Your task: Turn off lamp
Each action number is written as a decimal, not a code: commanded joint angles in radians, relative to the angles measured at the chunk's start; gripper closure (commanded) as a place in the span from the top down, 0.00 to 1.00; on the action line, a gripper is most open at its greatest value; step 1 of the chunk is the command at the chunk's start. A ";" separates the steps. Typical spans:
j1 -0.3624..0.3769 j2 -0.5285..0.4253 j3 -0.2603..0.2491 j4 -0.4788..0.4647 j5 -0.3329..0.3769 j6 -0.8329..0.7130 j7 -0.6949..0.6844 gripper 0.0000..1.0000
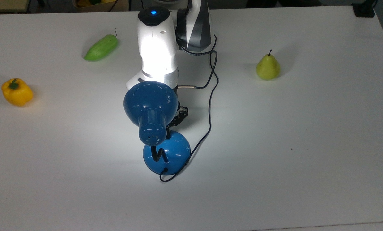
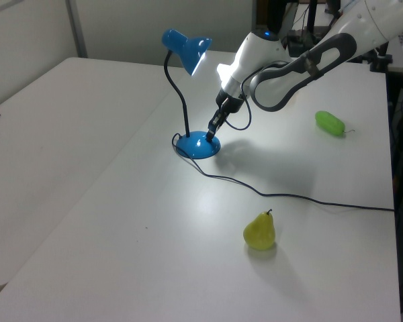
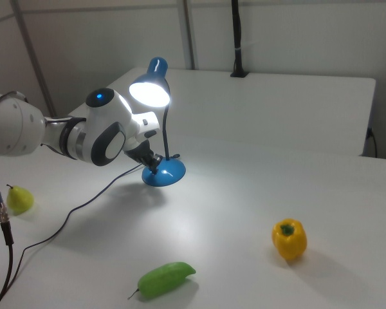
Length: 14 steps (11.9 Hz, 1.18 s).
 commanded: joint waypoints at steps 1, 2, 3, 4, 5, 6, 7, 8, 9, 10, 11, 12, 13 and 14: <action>0.016 0.022 -0.011 0.001 -0.021 0.020 0.029 0.00; 0.017 0.024 -0.011 -0.002 -0.021 0.020 0.030 0.00; 0.017 0.025 -0.011 -0.007 -0.021 0.020 0.030 0.00; 0.022 0.024 -0.011 -0.022 -0.021 0.020 0.030 0.00; 0.042 0.022 -0.015 -0.033 -0.021 0.019 0.030 0.00; 0.043 0.016 -0.017 -0.036 -0.021 0.016 0.030 0.00; 0.042 0.007 -0.019 -0.036 -0.020 0.012 0.041 0.00; 0.043 -0.008 -0.019 -0.041 -0.021 0.006 0.059 0.00; 0.045 -0.037 -0.025 -0.058 -0.021 -0.018 0.072 0.00; 0.045 -0.077 -0.029 -0.064 -0.021 -0.087 0.073 0.00; 0.043 -0.106 -0.029 -0.064 -0.021 -0.157 0.073 0.00; 0.036 -0.154 -0.031 -0.059 -0.024 -0.272 0.078 0.00; 0.028 -0.204 -0.031 -0.058 -0.038 -0.375 0.078 0.00; 0.014 -0.249 -0.032 -0.055 -0.050 -0.482 0.080 0.00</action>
